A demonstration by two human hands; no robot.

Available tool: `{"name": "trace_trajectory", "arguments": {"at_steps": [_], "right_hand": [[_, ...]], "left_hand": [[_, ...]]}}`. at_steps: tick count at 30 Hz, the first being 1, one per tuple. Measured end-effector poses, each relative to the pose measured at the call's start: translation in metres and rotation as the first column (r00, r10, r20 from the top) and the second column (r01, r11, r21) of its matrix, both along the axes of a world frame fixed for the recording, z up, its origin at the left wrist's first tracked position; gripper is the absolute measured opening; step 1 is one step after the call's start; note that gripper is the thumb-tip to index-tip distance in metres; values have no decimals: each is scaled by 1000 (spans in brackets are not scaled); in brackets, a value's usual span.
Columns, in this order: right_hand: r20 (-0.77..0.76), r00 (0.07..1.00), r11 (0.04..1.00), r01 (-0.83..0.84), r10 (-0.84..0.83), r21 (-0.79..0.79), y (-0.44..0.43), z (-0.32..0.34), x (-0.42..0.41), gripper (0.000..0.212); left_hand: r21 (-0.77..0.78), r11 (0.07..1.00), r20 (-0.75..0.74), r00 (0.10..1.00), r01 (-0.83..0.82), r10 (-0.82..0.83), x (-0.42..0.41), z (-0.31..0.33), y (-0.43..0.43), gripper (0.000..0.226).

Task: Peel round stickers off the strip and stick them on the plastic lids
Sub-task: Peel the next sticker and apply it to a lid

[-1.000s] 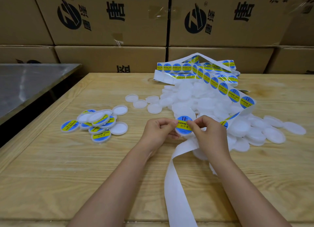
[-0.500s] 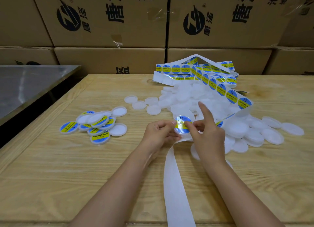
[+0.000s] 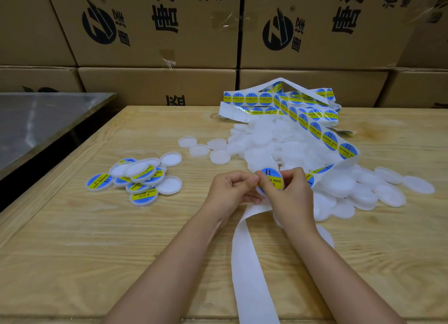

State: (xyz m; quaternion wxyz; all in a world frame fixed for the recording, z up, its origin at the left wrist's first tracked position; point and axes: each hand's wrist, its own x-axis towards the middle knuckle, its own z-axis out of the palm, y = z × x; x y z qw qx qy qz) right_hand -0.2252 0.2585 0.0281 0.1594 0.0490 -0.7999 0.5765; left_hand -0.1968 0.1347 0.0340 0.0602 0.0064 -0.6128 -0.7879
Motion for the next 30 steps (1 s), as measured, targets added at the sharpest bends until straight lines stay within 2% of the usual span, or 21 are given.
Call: {"name": "trace_trajectory", "arguments": {"at_steps": [4,8,13,20,23,26,30], "right_hand": [[9,985,982,-173,174,-77,2,1,-1,33],[-74,967,965,-248,242,-82,6,3,0,27],[-133,970,974,-216,206,-68,11,4,0,16],[-147,987,994,-78,67,-74,10,2,-2,28],[-150,988,997,-46,37,-55,8,1,0,24],[-152,988,1000,-31,31,2,6,1,2,21],[-108,989,989,-88,100,116,2,-1,6,30]], "left_hand": [[125,992,-9,1000,13,-12,0,-3,0,22],[223,975,24,1000,-19,14,-2,-2,-4,16],[216,976,26,1000,5,-11,-1,1,-8,17],[140,989,7,999,39,-40,-1,1,-7,12],[112,993,9,999,31,-32,-1,-1,-7,11],[114,993,7,1000,24,-25,-1,-2,-8,12],[119,993,24,1000,-10,8,-2,-2,-11,18]]}}
